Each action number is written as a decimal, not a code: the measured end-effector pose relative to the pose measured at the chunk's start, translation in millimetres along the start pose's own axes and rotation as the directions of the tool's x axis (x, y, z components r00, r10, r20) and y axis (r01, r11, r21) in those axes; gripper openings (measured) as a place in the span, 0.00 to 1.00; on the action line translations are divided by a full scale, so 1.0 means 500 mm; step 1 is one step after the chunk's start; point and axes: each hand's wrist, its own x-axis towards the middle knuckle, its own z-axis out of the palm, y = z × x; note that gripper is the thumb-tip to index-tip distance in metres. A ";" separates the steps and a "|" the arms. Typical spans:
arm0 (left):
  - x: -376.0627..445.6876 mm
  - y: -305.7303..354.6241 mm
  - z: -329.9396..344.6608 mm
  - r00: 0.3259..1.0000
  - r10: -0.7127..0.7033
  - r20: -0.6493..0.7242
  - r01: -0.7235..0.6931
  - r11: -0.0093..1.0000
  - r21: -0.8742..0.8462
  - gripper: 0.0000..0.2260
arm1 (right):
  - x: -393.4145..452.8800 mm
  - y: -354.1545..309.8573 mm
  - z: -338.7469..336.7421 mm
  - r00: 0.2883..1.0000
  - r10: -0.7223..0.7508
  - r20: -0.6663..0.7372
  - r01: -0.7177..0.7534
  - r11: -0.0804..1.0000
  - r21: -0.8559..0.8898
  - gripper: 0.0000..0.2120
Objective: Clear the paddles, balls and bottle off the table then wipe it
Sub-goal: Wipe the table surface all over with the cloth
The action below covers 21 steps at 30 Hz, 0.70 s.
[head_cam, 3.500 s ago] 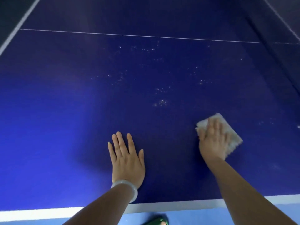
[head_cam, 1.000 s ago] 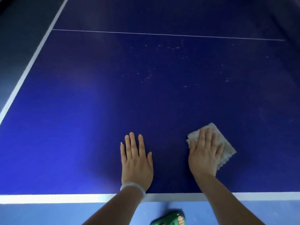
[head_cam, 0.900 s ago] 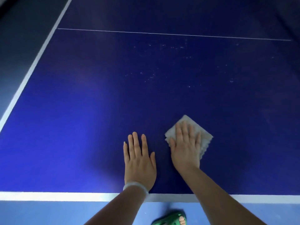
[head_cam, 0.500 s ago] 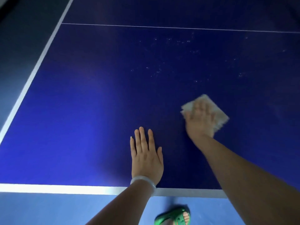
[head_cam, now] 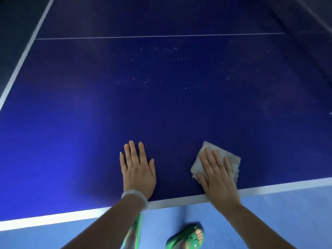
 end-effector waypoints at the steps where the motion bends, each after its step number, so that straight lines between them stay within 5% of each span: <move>1: 0.001 0.003 -0.002 1.000 -0.010 0.007 0.010 1.000 0.002 0.28 | -0.008 0.034 -0.007 0.992 0.125 -0.008 -0.125 0.992 0.013 0.31; 4: 0.009 0.039 -0.007 0.998 0.011 0.061 -0.008 0.999 -0.051 0.26 | -0.029 0.093 -0.021 0.903 0.428 -0.030 -0.425 0.901 0.087 0.34; 9: 0.016 0.207 -0.004 0.954 0.298 0.028 -0.294 0.950 -0.103 0.27 | -0.061 0.075 -0.018 0.943 0.330 -0.043 -0.324 0.940 0.110 0.30; 14: 0.054 0.362 0.024 0.979 0.157 0.129 -0.150 0.987 -0.064 0.30 | -0.079 0.190 -0.025 0.996 0.082 -0.021 -0.080 0.993 0.093 0.28; 21: 0.038 0.402 0.059 0.998 0.034 0.059 -0.038 0.997 0.071 0.34 | -0.073 0.370 -0.058 0.852 0.522 0.025 -0.518 0.837 0.179 0.29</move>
